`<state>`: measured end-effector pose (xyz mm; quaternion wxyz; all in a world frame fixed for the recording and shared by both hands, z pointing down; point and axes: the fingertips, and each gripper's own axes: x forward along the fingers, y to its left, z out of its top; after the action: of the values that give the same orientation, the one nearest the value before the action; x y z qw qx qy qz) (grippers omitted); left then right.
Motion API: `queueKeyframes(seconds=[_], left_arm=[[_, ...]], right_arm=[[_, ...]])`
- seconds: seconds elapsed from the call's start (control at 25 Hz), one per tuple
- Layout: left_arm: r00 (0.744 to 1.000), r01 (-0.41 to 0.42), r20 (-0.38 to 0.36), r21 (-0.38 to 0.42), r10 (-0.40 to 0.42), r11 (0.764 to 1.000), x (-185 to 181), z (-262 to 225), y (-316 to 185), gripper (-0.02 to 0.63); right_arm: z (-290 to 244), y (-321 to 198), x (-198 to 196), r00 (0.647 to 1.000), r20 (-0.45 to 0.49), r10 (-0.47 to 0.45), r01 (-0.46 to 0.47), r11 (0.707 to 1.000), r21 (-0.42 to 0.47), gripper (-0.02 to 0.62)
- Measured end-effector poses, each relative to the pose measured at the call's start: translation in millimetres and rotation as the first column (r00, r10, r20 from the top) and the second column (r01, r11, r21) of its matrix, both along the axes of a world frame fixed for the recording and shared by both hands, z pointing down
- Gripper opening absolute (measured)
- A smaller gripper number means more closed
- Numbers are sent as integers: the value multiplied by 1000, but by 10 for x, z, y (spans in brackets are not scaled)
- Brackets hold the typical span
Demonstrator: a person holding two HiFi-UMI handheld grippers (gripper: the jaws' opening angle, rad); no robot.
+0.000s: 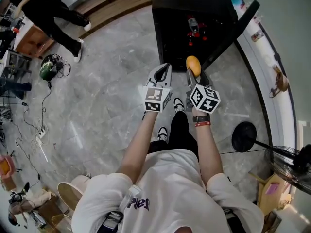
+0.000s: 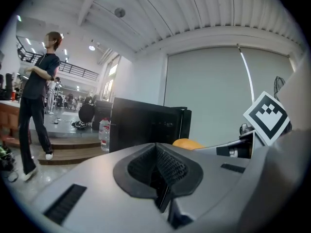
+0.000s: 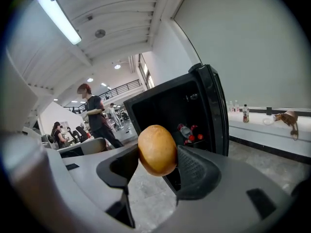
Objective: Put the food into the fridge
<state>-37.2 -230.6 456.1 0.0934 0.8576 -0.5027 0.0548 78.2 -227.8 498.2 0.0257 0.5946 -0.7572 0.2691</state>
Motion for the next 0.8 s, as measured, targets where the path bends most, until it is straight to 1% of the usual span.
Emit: queueKeyframes(seconds=[0.12, 0.36, 0.8], left_arm=[[1000, -1, 4, -14, 1, 1000, 26, 155, -79, 20], [1000, -2, 10, -31, 2, 1000, 84, 441, -227, 18], [1000, 10, 3, -48, -10, 999, 75, 662, -479, 18]], right_arm=[[166, -100, 54, 1000, -8, 4, -4, 1000, -12, 262], [466, -345, 78, 999, -29, -20, 19, 999, -27, 262], [737, -724, 49, 998, -42, -55, 54, 998, -41, 262]])
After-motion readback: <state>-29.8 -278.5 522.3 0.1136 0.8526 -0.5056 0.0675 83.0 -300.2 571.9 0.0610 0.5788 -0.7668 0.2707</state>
